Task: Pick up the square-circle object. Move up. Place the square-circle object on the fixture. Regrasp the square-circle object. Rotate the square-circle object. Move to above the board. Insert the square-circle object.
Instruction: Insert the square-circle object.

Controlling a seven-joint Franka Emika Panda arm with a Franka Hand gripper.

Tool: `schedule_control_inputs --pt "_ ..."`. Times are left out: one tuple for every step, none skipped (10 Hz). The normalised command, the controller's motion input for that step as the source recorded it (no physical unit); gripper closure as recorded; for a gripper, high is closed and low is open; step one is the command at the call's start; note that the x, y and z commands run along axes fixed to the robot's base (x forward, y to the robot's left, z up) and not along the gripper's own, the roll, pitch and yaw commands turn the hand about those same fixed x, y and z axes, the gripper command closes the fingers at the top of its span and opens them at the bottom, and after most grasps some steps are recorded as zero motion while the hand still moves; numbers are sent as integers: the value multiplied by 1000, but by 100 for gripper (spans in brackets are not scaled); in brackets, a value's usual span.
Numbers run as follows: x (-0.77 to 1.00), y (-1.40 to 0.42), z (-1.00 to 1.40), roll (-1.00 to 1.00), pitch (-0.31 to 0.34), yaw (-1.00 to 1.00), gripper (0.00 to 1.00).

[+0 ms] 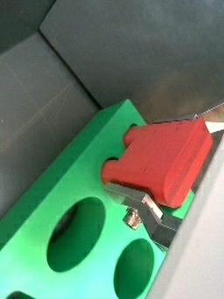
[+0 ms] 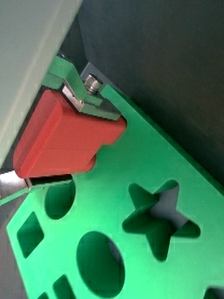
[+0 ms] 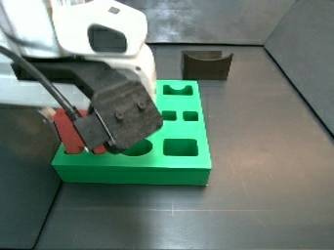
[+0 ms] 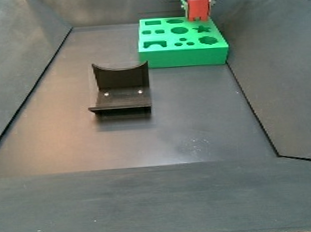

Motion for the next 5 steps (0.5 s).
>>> schedule_control_inputs --pt "-11 -140 -811 91 0 26 100" --pt "0 0 -429 -157 -90 0 100" --pt "0 0 -126 -37 -50 0 100" --pt "0 3 0 -24 -1 0 100" --pt "0 0 0 0 0 0 100"
